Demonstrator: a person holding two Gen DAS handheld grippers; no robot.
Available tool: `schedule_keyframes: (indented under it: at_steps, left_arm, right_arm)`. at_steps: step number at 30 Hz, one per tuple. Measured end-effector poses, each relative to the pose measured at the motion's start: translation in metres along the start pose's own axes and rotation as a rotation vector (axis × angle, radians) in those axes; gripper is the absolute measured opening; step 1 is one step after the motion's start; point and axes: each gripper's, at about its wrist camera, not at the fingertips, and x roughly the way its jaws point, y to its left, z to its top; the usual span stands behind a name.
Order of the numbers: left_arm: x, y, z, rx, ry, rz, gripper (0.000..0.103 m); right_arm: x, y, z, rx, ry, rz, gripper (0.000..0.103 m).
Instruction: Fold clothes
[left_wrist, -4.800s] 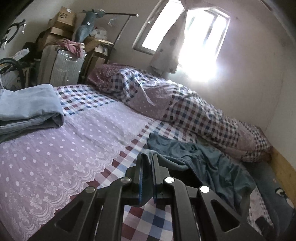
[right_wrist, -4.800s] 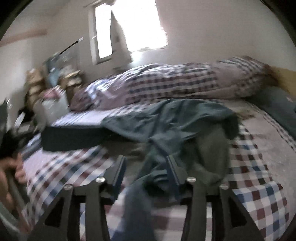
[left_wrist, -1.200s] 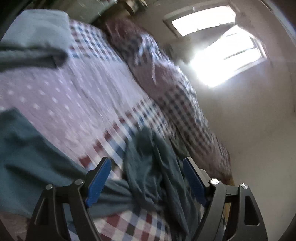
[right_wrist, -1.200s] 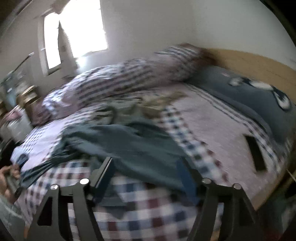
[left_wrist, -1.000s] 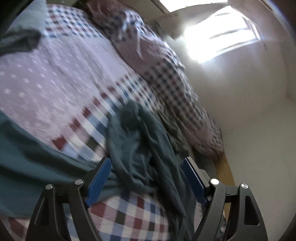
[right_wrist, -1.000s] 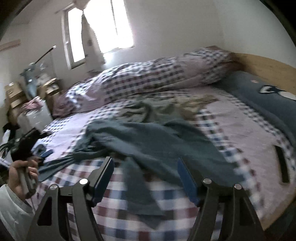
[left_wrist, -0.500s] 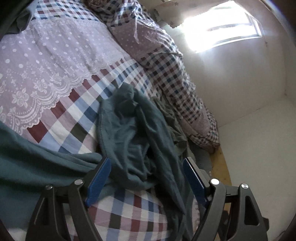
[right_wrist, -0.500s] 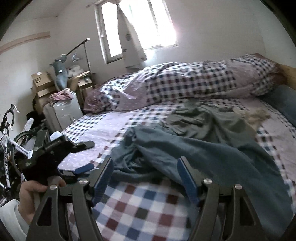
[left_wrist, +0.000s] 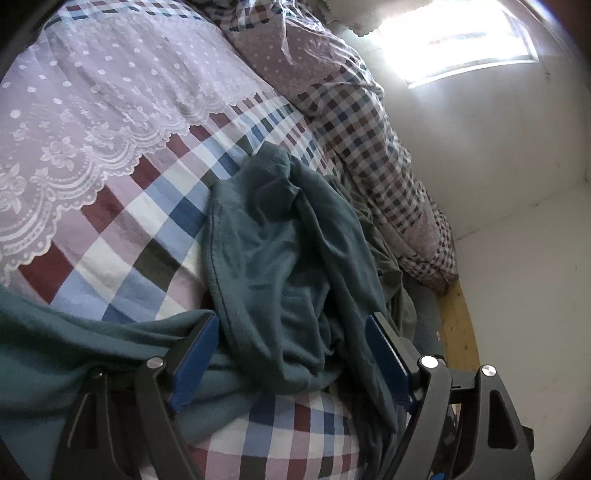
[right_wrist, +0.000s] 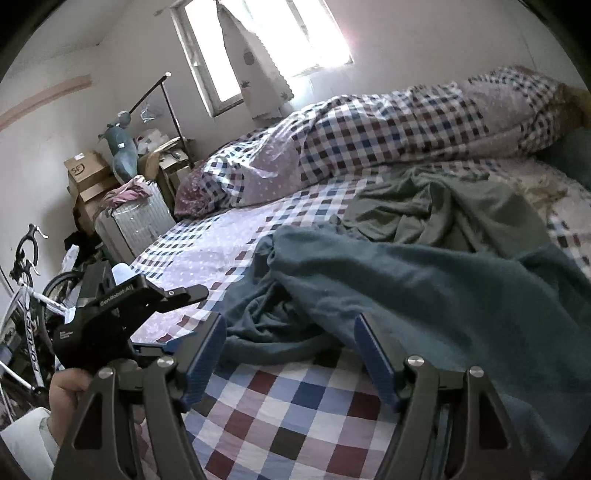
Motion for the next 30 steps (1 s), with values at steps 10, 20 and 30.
schedule_keyframes:
  at_steps: [10, 20, 30]
  left_arm:
    - [0.001, -0.007, 0.002, -0.018, -0.04, -0.09, 0.084]
    - [0.009, -0.01, -0.003, -0.026, -0.057, 0.033, 0.067]
    - [0.008, 0.002, -0.003, -0.112, -0.076, 0.038, 0.01]
  right_arm:
    - [0.002, 0.004, -0.007, -0.02, 0.018, 0.036, 0.076]
    - [-0.011, -0.001, -0.01, -0.032, 0.015, 0.033, 0.076]
    - [-0.008, 0.006, -0.019, -0.096, 0.048, -0.03, 0.076]
